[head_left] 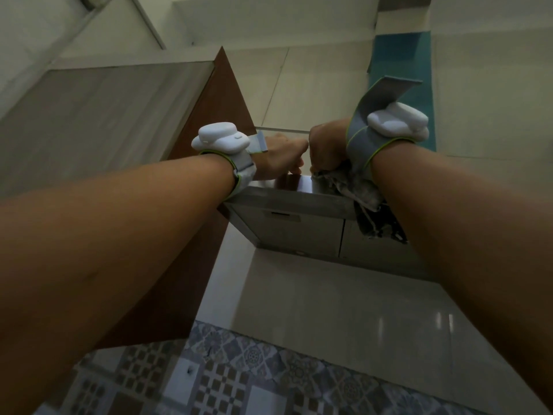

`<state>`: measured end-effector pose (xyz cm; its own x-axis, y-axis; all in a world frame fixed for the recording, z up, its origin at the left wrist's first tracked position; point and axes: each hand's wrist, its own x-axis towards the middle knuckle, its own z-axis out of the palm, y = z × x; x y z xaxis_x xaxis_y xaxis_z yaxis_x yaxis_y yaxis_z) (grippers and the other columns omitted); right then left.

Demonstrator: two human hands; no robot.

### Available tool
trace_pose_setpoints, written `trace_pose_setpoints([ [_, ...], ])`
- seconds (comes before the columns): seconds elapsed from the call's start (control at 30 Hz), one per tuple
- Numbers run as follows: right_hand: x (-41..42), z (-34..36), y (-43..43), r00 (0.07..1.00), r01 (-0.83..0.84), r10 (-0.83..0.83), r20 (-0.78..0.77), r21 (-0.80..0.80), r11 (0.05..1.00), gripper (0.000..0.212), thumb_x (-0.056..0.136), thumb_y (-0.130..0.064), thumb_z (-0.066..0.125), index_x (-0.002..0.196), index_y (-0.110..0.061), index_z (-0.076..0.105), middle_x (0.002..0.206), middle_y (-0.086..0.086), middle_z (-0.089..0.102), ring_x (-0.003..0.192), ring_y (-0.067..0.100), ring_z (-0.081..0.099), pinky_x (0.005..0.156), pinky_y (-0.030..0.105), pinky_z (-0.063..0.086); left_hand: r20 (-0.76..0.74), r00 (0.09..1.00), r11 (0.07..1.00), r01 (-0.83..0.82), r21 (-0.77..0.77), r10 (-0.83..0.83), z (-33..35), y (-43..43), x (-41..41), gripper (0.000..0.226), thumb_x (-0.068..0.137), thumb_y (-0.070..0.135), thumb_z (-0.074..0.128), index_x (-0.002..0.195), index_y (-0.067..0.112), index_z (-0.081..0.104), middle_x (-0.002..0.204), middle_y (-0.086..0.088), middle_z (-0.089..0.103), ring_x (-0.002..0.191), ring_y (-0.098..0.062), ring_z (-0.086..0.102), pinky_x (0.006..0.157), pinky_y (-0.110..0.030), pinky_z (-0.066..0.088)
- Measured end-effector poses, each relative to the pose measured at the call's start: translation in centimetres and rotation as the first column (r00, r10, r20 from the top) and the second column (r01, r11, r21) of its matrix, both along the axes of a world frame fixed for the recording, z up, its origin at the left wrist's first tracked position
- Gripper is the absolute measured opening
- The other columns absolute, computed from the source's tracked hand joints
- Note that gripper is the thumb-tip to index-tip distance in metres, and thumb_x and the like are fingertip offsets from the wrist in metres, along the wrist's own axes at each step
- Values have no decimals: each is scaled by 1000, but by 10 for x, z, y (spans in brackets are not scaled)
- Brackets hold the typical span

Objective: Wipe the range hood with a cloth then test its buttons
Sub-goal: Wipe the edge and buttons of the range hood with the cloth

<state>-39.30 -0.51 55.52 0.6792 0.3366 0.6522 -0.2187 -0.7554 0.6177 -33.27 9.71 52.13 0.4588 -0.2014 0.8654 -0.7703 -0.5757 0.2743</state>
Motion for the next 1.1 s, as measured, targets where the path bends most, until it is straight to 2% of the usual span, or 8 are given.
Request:
trace_pose_setpoints([
  [0.17, 2, -4, 0, 998, -67, 67, -7, 32, 997, 40, 103, -28, 43, 133, -4, 52, 136, 13, 53, 124, 23, 50, 94, 25, 35, -1, 999, 999, 45, -19, -45, -3, -1, -4, 51, 104, 34, 27, 113, 0, 64, 112, -12, 68, 100, -22, 64, 93, -33, 47],
  [0.3, -3, 4, -7, 985, -170, 170, -15, 46, 984, 39, 94, -33, 57, 122, -6, 65, 123, 12, 63, 113, 26, 58, 91, 29, 43, 12, 1000, 1000, 26, 2, -26, -8, -3, -11, 50, 105, 26, 24, 116, -4, 62, 117, -18, 66, 107, -32, 61, 100, -43, 46],
  [0.43, -1, 4, -19, 976, -214, 212, 42, 47, 976, 38, 92, -33, 61, 119, -7, 67, 120, 10, 65, 108, 26, 60, 94, 33, 48, -30, 999, 999, 35, -32, -36, -6, -2, -8, 53, 103, 33, 25, 117, -1, 63, 115, -15, 67, 110, -30, 61, 102, -39, 45],
  [0.73, 1, -2, -19, 975, -203, 190, 119, 109, 973, 35, 94, -26, 60, 119, -1, 65, 123, 13, 61, 111, 27, 59, 77, 27, 41, -16, 999, 999, -41, 2, 41, -5, -7, -13, 48, 103, 32, 25, 108, 4, 64, 116, -14, 66, 105, -31, 61, 96, -38, 46],
  [0.8, 1, -5, -12, 986, -150, 139, 96, 120, 981, 37, 96, -24, 58, 125, -1, 60, 130, 13, 57, 118, 25, 55, 85, 27, 42, -6, 999, 999, -33, -2, 33, -4, -5, -11, 44, 104, 31, 25, 104, 6, 62, 109, -10, 66, 99, -26, 62, 89, -33, 47],
  [0.87, 4, -7, -3, 990, -121, 111, 82, 134, 984, 39, 98, -21, 55, 132, -2, 55, 137, 13, 53, 125, 23, 50, 94, 25, 38, -6, 1000, 1000, -12, -27, 11, -3, -5, -8, 40, 104, 30, 26, 102, 8, 59, 96, -3, 63, 81, -13, 60, 71, -22, 46],
  [0.97, 9, -5, 4, 996, -85, 82, 29, 132, 988, 38, 100, -16, 51, 134, -1, 51, 139, 15, 51, 128, 25, 48, 92, 27, 37, 16, 1000, 997, 15, -81, -14, -3, -5, -2, 37, 104, 28, 27, 99, 8, 58, 91, -1, 60, 71, -7, 56, 55, -14, 38],
  [1.1, 3, 4, 7, 997, -53, 54, -47, 34, 998, 35, 98, -19, 54, 127, 1, 58, 131, 16, 57, 122, 32, 53, 76, 34, 43, 33, 999, 996, 4, -87, -1, -8, 1, -4, 35, 104, 24, 28, 92, 10, 58, 105, -16, 65, 93, -29, 61, 75, -25, 49],
])
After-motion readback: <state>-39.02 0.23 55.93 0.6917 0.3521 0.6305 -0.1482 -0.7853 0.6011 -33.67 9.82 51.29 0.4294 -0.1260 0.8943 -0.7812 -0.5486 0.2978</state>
